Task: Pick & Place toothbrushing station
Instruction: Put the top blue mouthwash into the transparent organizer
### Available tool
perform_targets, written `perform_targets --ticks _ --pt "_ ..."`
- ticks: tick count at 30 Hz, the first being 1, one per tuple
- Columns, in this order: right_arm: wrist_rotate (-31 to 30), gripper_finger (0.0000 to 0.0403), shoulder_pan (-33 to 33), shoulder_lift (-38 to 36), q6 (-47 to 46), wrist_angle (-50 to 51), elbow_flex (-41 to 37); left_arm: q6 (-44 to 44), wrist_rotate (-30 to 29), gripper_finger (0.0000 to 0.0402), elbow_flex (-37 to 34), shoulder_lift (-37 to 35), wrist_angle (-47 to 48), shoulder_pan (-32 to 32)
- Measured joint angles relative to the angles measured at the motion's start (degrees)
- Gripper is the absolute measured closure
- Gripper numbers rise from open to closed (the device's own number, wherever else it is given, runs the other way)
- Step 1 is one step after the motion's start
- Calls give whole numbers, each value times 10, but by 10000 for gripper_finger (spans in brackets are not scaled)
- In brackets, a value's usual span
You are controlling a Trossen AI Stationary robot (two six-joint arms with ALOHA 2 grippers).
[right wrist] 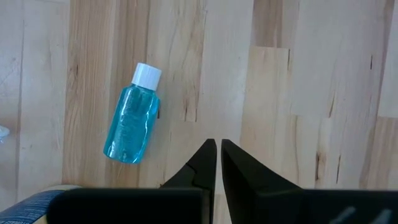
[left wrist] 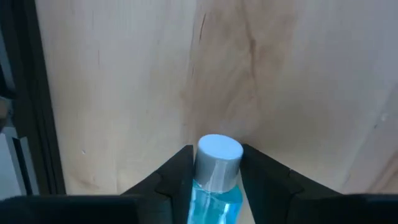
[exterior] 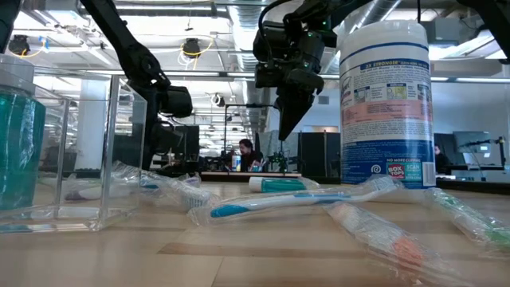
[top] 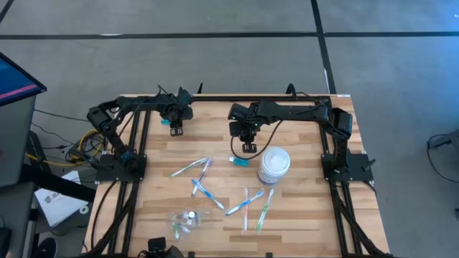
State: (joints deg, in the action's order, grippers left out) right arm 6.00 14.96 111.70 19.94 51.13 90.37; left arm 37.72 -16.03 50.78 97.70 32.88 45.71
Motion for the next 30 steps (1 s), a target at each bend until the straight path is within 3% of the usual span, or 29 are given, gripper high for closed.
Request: perform_targets --ticks 5,18,26,30 --pt "0 386 0 0 0 0 0 -2 1 317 0 1 0 -2" --pt "0 386 0 0 0 0 0 -7 6 315 -4 -30 10 -8" --pt "0 386 0 0 0 -1 0 -80 123 315 -2 -110 16 -12" --pt "0 386 0 0 0 -1 0 -100 152 314 -3 -149 19 -28"
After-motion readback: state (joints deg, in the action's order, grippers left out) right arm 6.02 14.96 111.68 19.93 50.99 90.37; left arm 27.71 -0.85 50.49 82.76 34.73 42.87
